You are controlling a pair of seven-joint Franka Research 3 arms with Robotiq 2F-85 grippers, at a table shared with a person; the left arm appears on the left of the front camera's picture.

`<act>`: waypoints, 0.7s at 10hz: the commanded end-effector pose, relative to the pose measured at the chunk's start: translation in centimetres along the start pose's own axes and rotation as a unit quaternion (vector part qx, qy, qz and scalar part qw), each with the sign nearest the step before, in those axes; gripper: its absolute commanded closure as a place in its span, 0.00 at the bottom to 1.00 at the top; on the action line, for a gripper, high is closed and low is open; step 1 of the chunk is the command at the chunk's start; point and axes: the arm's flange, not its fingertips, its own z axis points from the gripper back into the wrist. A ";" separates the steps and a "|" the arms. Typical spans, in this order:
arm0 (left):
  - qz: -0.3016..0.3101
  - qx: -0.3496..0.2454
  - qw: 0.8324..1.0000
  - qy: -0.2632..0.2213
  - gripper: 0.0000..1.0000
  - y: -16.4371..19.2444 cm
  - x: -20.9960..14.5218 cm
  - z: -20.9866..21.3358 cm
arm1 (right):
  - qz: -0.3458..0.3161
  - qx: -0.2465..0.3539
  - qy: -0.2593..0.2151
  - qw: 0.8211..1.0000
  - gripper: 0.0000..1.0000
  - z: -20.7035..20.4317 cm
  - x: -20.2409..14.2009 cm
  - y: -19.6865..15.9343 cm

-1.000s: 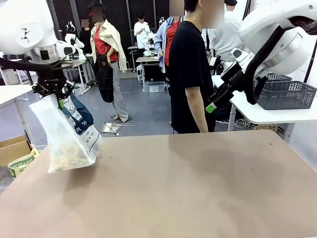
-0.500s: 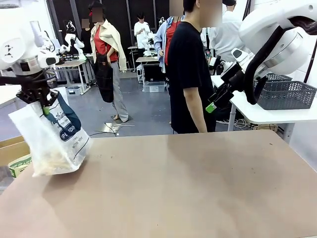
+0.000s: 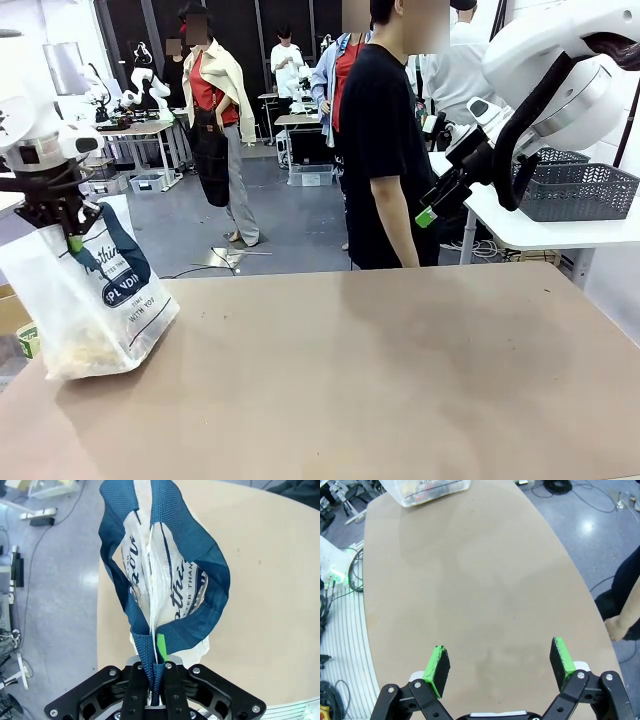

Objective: Transfer purchased items from the store into the shopping bag.
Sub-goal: Move the Reusable shopping bag to the right side of the table.

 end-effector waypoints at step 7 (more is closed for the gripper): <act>-0.010 0.001 1.000 0.009 1.00 0.0 -1.1 -0.7 | 0.000 -0.003 0.004 1.000 0.00 -0.1 0.0 0.0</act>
